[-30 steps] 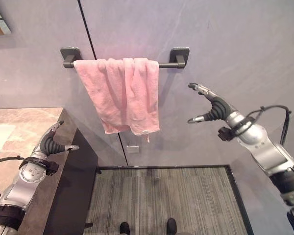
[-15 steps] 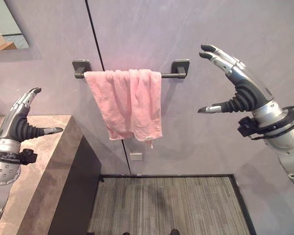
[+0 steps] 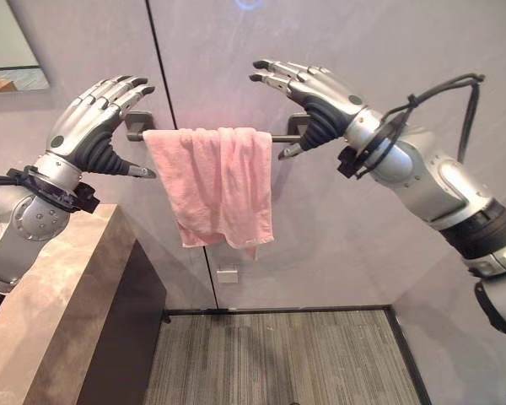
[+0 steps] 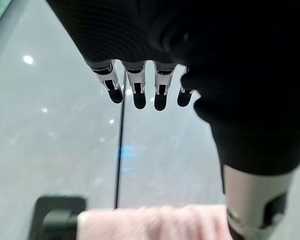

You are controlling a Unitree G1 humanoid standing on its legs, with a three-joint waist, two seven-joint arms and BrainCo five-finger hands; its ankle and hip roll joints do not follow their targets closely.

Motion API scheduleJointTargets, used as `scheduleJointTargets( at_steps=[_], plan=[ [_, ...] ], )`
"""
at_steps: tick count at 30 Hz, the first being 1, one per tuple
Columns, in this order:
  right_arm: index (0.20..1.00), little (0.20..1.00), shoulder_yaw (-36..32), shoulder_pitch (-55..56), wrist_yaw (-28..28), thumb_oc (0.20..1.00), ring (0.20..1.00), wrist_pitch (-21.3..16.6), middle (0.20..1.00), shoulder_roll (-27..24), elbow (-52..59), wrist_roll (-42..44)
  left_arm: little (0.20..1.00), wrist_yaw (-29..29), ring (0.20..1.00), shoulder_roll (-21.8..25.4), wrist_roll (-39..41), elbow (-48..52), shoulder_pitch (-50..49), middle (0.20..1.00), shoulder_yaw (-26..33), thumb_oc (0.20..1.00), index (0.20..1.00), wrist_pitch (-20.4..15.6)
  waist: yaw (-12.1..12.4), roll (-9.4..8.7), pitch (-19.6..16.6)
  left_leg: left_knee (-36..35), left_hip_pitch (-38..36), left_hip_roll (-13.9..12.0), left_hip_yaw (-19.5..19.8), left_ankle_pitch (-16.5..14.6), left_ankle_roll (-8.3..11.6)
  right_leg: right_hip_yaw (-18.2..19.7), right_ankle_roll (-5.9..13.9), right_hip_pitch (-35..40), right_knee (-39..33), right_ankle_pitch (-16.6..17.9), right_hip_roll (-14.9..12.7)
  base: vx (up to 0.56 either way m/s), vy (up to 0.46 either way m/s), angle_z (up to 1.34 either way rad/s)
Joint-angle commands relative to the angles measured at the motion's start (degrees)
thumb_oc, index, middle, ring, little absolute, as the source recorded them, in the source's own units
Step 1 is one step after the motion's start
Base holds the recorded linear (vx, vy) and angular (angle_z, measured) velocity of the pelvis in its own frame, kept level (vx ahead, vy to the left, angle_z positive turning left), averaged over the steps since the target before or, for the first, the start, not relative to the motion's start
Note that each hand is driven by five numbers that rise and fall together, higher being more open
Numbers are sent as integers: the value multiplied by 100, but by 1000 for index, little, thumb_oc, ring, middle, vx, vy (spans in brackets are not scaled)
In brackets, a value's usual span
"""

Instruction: Put brush and paste in cup on sink, flatten towel.

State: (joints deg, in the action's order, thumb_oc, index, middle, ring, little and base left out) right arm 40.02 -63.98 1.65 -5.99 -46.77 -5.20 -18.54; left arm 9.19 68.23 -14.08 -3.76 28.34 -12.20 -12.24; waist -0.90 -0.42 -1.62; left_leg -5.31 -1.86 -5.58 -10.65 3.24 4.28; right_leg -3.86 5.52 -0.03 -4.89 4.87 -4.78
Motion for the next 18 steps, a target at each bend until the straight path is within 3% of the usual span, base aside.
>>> scheduleJointTargets(
  at_steps=[1, 3, 10, 18],
  plan=[
    [1000, 1000, 395, -674, 30, 1000, 1000, 191, 1000, 382, -795, -176, 1000, -17, 1000, 250, 37, -537, 832, 1000, -525, 1000, 1000, 191, 171, -132, -178, 31, -300, 154, -128, -265, -34, 228, 526, -337, -11, 542, -432, 37, -1, -7],
    [1000, 1000, 672, -956, 65, 1000, 1000, 239, 1000, 718, -1412, -217, 1000, -59, 1000, 197, 42, -938, 1334, 1000, -1029, 1000, 1000, 252, 208, -131, -184, 31, -312, 148, -115, -265, -30, 215, 518, -323, -11, 535, -434, 37, 6, -8],
    [1000, 1000, 1075, -1307, 142, 1000, 1000, 301, 1000, 1291, -2428, -209, 1000, -127, 1000, -116, 8, -1603, 2260, 1000, -1953, 1000, 1000, 321, 240, -118, -177, 31, -285, 148, -37, -257, -18, 141, 501, -285, -11, 494, -433, 12, 4, 2],
    [1000, 1000, 1231, -1453, 275, 1000, 1000, 342, 1000, 1537, -2579, -153, 1000, -339, 1000, -326, 75, -1787, 2719, 1000, -2467, 1000, 1000, 330, 252, -141, -166, 31, -252, 145, 6, -249, -21, 95, 491, -280, -11, 482, -432, 7, 4, 3]
  ],
)
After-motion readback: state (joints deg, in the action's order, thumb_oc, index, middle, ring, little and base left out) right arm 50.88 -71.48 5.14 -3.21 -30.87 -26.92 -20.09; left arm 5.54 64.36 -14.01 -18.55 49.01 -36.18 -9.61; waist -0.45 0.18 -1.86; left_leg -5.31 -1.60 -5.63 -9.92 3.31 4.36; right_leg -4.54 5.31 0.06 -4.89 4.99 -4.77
